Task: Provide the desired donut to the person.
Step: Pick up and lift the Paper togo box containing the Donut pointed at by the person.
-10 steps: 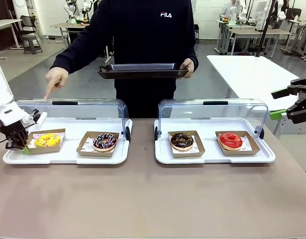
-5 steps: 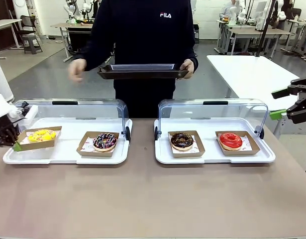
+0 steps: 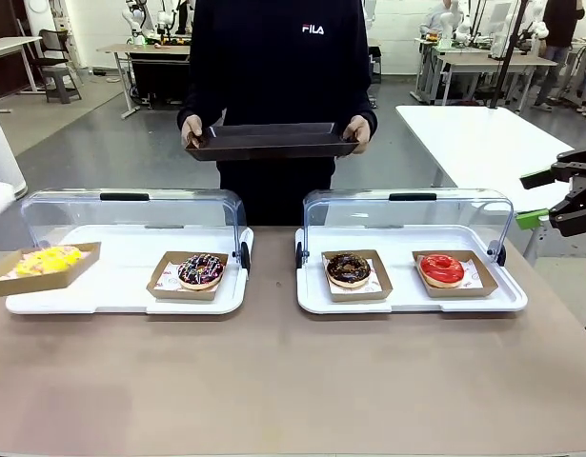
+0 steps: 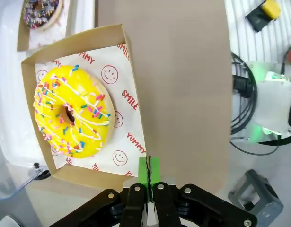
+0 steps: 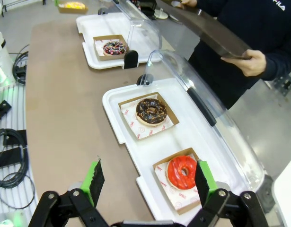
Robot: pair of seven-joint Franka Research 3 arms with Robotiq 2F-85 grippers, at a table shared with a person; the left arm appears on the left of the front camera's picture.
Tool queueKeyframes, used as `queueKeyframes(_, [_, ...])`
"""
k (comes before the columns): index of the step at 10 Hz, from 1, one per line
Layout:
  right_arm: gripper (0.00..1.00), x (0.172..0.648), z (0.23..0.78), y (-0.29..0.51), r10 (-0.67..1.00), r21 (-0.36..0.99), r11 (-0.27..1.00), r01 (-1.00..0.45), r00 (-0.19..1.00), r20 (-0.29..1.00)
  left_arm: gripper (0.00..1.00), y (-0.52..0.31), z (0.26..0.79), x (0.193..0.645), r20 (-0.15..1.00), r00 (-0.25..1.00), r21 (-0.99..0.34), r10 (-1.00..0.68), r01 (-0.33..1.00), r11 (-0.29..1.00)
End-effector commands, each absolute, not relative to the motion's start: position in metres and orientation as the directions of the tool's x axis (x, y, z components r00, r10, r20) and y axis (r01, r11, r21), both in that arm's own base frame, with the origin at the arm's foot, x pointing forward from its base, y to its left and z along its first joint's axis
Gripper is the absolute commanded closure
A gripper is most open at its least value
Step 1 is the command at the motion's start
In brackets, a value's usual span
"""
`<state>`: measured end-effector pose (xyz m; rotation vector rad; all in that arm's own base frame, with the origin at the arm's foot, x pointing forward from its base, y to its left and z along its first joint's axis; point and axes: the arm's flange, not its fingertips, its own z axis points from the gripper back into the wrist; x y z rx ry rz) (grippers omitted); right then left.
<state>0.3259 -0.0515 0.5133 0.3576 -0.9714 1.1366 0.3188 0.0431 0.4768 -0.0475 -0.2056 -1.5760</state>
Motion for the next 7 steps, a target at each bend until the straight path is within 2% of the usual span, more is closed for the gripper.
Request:
queueKeyframes(1, [0.00,0.328,0.512,-0.051,0.582,-0.223,0.408,-0.885,0.064,0.810,1.00,0.044,0.507,0.269,0.189,-0.115,0.198,-0.975,0.977,-0.076])
queueKeyframes(4, [0.00,0.328,0.512,-0.051,0.582,-0.223,0.408,-0.885,0.064,0.810,1.00,0.035,0.558,0.262,0.197,-0.142,0.382,-0.970,0.922,-0.058])
queueKeyframes(5, [0.00,0.328,0.512,-0.051,0.582,-0.223,0.408,-0.885,0.064,0.810,1.00,0.034,0.561,0.277,0.232,-0.134,0.339,-0.963,0.940,-0.049])
queueKeyframes(6, [0.00,0.328,0.512,-0.051,0.582,-0.223,0.408,-0.885,0.064,0.810,1.00,0.039,0.561,0.254,0.187,-0.141,0.336,-0.972,0.939,-0.071])
queueKeyframes(7, [0.00,0.328,0.512,-0.051,0.582,-0.223,0.408,-0.885,0.064,0.810,1.00,0.039,0.561,0.254,0.187,-0.141,0.336,-0.972,0.939,-0.071])
